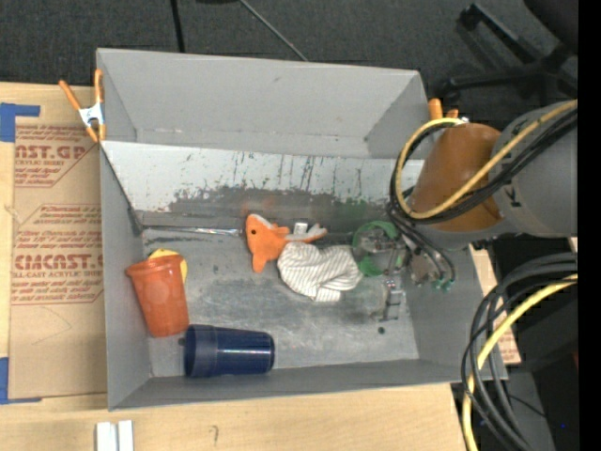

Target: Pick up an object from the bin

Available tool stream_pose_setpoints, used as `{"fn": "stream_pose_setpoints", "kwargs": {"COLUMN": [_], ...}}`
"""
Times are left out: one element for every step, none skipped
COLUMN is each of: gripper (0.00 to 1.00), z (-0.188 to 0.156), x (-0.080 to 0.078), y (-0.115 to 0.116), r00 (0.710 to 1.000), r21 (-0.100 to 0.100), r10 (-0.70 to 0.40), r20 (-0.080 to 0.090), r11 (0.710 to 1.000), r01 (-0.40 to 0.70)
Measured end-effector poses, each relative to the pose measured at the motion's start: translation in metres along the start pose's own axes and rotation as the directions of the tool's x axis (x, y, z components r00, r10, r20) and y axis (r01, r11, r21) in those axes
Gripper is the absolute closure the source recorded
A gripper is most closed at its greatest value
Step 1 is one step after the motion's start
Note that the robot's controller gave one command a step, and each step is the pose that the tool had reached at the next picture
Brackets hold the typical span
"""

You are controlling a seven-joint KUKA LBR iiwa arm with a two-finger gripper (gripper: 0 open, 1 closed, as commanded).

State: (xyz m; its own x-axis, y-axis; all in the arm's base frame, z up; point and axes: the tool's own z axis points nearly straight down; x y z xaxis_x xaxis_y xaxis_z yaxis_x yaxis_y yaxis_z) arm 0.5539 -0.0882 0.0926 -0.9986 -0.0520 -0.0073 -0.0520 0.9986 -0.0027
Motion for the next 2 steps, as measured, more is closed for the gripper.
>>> {"fn": "stream_pose_setpoints", "kwargs": {"gripper": [0.0,1.0], "z": [0.022,0.022], "x": [-0.008,-0.035], "y": [0.026,0.079], "r00": [1.0,0.999], "r21": [-0.007,-0.004], "r10": [0.0,-0.034], "r20": [-0.009,0.0], "r11": [1.0,0.999], "r01": [0.0,0.034]}}
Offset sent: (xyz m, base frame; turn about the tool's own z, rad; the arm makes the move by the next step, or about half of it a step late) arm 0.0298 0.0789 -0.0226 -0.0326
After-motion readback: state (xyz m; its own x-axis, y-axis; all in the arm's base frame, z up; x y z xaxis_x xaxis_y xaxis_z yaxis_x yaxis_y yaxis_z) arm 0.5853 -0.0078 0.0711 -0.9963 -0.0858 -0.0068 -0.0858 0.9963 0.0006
